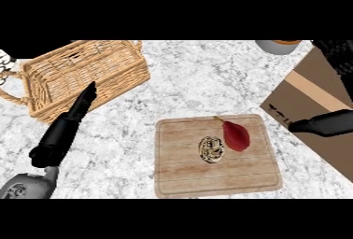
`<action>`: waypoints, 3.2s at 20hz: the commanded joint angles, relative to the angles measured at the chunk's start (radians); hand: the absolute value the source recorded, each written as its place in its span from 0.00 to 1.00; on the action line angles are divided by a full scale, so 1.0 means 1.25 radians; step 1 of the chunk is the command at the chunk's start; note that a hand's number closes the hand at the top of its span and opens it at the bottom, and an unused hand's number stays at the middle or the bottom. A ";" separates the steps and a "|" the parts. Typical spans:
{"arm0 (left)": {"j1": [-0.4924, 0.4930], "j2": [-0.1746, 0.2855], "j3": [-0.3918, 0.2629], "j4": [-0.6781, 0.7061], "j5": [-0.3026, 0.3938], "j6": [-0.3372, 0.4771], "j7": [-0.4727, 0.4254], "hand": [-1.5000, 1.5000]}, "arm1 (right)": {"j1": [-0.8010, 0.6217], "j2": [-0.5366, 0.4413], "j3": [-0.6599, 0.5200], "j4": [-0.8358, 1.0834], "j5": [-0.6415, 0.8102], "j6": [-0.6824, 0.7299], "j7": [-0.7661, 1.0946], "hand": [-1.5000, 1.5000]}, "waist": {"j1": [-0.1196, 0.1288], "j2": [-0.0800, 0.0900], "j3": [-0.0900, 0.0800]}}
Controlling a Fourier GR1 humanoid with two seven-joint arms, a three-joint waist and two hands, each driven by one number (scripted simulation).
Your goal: Pick the cupcake from the cutting board and place it in the cardboard box
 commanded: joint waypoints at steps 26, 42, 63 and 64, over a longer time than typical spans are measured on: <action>-0.046 -0.004 0.046 0.024 -0.019 -0.111 -0.017 0.50 | -0.066 -0.014 0.478 -0.343 0.565 0.375 0.374 0.00 | 0.026 0.005 0.003; -0.032 -0.052 0.104 -0.006 -0.076 -0.147 0.002 0.50 | -0.051 0.188 0.528 -0.246 0.715 0.495 0.500 0.00 | 0.021 0.006 0.005; -0.049 -0.128 0.161 0.012 -0.147 -0.215 0.000 0.50 | 0.024 0.290 0.533 -0.053 0.982 0.405 0.323 0.00 | 0.020 0.007 0.005; -0.086 -0.111 0.177 -0.027 -0.121 -0.228 0.074 0.50 | -0.005 0.292 0.515 0.009 0.973 0.380 0.288 0.00 | 0.022 0.007 0.005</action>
